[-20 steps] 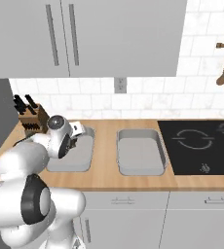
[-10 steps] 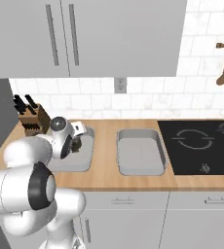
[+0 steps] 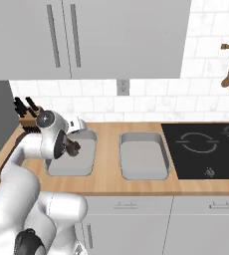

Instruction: Place one sweet potato and one steak in each tupperware on the nearby counter, to pack two identical lunches.

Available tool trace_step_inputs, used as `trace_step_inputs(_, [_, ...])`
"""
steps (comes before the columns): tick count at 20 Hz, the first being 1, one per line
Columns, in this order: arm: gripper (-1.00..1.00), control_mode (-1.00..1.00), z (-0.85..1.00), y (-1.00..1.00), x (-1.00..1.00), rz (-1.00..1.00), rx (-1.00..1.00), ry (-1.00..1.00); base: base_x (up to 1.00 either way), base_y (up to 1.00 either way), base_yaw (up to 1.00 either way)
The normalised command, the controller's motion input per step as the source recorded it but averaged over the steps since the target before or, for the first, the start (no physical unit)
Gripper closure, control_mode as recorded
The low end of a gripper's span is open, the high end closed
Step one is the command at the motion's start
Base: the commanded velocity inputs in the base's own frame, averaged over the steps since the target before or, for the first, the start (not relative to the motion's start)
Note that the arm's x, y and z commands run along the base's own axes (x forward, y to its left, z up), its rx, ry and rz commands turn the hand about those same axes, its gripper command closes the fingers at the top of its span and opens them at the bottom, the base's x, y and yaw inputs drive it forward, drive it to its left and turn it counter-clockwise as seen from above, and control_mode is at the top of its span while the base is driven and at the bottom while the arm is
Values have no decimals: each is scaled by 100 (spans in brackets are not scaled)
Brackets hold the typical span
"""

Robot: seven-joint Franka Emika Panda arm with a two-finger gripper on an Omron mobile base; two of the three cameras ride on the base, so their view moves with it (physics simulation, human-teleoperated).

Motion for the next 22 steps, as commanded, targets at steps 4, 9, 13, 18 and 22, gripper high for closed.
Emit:
trace_step_inputs(4, [-100,-100,24,-53,-93,-27,0,2,0,0,0])
trace_step_inputs(9, [-100,-100,-2,-68,-99,-20,1,0,0,0,0])
trace_step_inputs(13, [-100,-100,-3,-66,-100,-9,3,0,0,0,0])
trace_step_inputs(18, [-100,100,0,-11,-20,0,1,0,-80,-22,3])
trace_step_inputs(22, [-100,100,0,0,0,0,0,0,-100,-1,10])
